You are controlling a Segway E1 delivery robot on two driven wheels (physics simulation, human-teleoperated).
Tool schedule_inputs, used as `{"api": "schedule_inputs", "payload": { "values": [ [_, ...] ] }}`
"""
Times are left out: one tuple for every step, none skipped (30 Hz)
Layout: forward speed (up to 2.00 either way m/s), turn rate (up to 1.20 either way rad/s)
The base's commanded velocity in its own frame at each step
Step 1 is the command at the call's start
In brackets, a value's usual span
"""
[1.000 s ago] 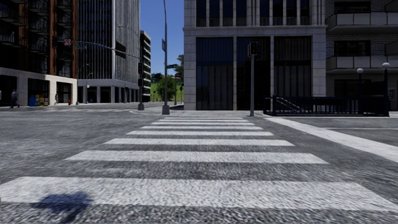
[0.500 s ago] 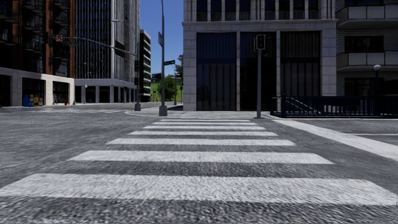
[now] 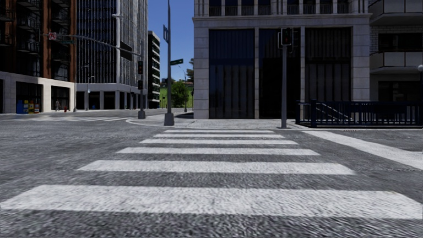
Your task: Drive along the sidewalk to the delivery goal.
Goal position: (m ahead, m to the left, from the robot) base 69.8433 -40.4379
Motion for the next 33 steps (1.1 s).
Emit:
{"api": "schedule_inputs", "payload": {
  "values": [
    [2.00,0.00],
    [2.00,0.00],
    [2.00,0.00],
    [2.00,0.00],
    [2.00,0.00],
    [2.00,0.00],
    [2.00,0.00],
    [2.00,0.00],
    [2.00,0.00],
    [2.00,0.00],
    [2.00,0.00],
    [2.00,0.00],
    [2.00,0.00],
    [2.00,0.00],
    [2.00,0.00],
    [2.00,0.00],
    [2.00,0.00],
    [2.00,0.00],
    [2.00,0.00],
    [2.00,0.00],
    [2.00,0.00],
    [2.00,0.00],
    [2.00,0.00],
    [2.00,0.00],
    [2.00,0.00],
    [2.00,0.00],
    [2.00,0.00],
    [2.00,0.00],
    [2.00,0.00],
    [2.00,0.00],
    [2.00,0.00],
    [2.00,0.00],
    [2.00,0.00]
  ]
}}
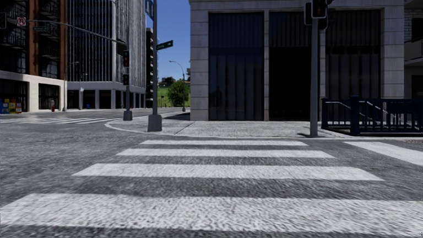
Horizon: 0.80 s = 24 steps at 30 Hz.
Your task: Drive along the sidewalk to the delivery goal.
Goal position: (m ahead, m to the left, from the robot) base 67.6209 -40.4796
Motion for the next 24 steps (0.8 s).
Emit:
{"api": "schedule_inputs", "payload": {
  "values": [
    [2.00,0.00],
    [2.00,0.00],
    [2.00,0.00],
    [2.00,0.00],
    [2.00,0.00],
    [2.00,0.00],
    [2.00,0.00],
    [2.00,0.00],
    [2.00,0.00],
    [2.00,0.00],
    [2.00,0.00],
    [2.00,0.00],
    [2.00,0.00],
    [2.00,0.00],
    [2.00,0.00],
    [2.00,0.00],
    [2.00,0.00],
    [2.00,0.00],
    [2.00,0.00],
    [2.00,0.00],
    [2.00,0.00],
    [2.00,0.00],
    [2.00,0.00],
    [2.00,0.00]
  ]
}}
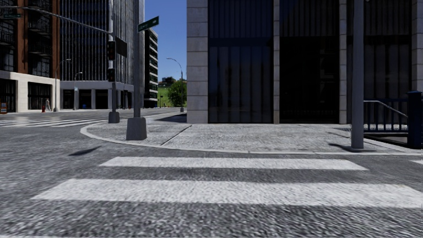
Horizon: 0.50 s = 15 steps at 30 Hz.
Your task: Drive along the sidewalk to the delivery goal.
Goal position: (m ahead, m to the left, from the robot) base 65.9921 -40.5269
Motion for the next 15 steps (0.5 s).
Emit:
{"api": "schedule_inputs", "payload": {
  "values": [
    [2.00,0.00],
    [2.00,0.00],
    [2.00,0.00],
    [2.00,0.00],
    [2.00,0.00],
    [2.00,0.00],
    [2.00,0.00],
    [2.00,0.00],
    [2.00,0.00],
    [2.00,0.00],
    [2.00,0.00],
    [2.00,0.00],
    [2.00,0.00],
    [2.00,0.00],
    [2.00,0.00]
  ]
}}
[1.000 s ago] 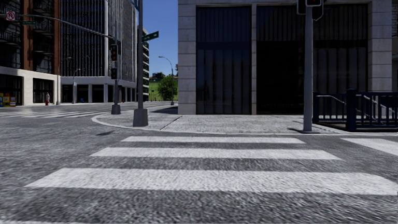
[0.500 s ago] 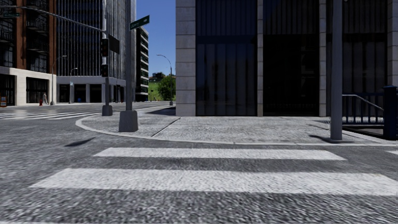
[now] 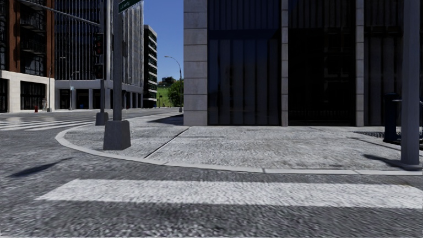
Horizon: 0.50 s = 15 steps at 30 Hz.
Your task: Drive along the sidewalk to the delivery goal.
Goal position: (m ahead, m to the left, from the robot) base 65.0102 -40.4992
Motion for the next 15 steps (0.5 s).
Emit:
{"api": "schedule_inputs", "payload": {
  "values": [
    [2.00,0.00],
    [2.00,0.00],
    [2.00,0.00],
    [2.00,0.00],
    [2.00,0.01],
    [2.00,0.03],
    [2.00,0.06],
    [2.00,0.15],
    [2.00,0.15],
    [2.00,0.22],
    [2.00,0.27],
    [2.00,0.29],
    [2.00,0.29],
    [2.00,0.29],
    [2.00,0.29]
  ]
}}
